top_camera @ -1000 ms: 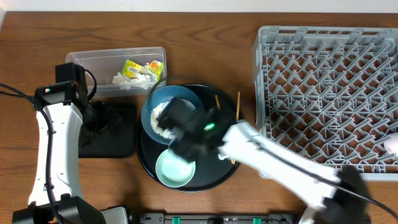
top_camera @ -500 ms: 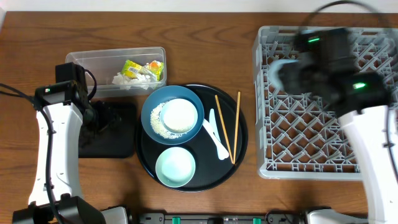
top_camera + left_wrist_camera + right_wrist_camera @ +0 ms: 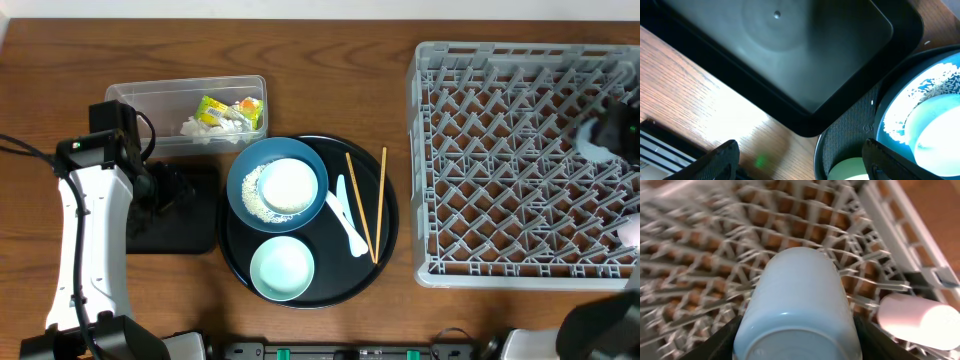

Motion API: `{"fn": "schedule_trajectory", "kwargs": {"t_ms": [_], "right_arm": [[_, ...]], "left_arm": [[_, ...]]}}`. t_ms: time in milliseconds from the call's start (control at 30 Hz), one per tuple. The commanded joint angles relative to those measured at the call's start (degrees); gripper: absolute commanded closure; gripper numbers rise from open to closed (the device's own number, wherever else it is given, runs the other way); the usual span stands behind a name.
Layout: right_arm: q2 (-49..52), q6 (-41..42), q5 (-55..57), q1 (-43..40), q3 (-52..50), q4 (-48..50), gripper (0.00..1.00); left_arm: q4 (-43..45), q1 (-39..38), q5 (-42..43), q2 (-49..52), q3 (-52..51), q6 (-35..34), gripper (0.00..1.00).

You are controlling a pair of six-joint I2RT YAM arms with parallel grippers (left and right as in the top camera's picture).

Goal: Sort waste into correct bins and load items into the dishwasher rack
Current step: 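Carry light-green cup with right gripper into the dish rack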

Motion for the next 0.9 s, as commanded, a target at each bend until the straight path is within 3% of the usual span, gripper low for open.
{"fn": "schedule_trajectory", "kwargs": {"t_ms": [0, 333, 667, 867], "right_arm": [[3.04, 0.50, 0.02, -3.76, 0.57, 0.44, 0.78], [10.54, 0.52, -0.02, -10.82, 0.57, 0.42, 0.85], [12.41, 0.50, 1.09, -11.76, 0.15, -0.46, 0.87], [12.41, 2.56, 5.84, -11.76, 0.15, -2.84, 0.95]], "left_arm": [[-0.17, 0.26, -0.66, -0.20, -0.24, -0.28, 0.20], [-0.15, 0.26, -0.66, -0.20, -0.24, -0.28, 0.20], [-0.15, 0.26, -0.66, -0.20, -0.24, -0.28, 0.20], [-0.15, 0.26, -0.66, -0.20, -0.24, -0.28, 0.20]]}}
